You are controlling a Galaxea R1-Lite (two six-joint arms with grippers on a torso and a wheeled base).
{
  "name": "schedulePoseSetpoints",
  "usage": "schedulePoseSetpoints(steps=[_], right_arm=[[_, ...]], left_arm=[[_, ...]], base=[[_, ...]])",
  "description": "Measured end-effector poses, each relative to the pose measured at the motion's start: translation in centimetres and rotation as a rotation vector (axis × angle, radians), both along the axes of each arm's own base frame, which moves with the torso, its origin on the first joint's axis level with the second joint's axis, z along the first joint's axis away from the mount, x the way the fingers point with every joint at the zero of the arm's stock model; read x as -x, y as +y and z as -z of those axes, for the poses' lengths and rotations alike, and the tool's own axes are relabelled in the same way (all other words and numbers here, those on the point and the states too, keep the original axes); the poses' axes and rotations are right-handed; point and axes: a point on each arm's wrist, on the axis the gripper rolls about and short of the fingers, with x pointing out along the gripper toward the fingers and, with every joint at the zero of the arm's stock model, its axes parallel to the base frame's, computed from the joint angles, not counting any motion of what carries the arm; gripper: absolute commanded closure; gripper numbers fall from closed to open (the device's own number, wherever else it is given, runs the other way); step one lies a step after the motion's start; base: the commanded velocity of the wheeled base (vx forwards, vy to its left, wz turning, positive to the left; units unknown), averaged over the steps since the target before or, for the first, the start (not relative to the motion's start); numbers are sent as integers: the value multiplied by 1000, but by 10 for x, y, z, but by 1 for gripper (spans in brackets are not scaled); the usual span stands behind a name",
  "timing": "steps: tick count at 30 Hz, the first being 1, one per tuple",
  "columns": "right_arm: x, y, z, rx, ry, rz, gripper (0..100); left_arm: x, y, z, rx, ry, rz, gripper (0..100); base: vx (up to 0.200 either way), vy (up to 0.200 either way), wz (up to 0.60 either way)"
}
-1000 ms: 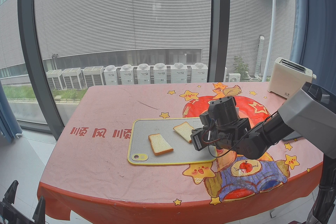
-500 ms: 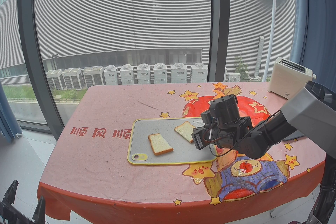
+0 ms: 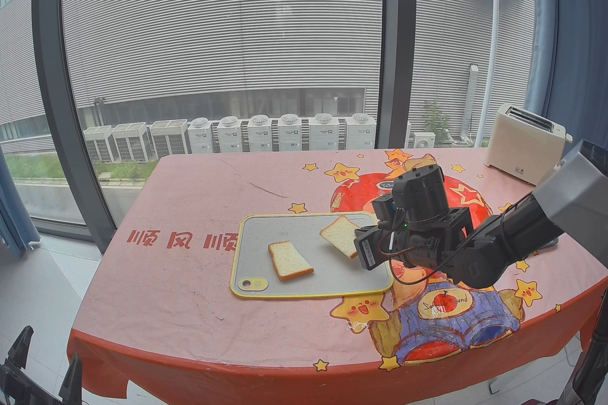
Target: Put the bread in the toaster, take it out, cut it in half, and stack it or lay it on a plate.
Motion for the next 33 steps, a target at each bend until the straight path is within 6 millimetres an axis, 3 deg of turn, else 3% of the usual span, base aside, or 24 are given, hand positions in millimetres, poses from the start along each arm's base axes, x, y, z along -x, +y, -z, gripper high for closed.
schedulePoseSetpoints(steps=[33], right_arm=[[75,-49,-48,-22,-45,7,100]], left_arm=[[0,0,0,0,0,0,0]], base=[[0,0,0]])
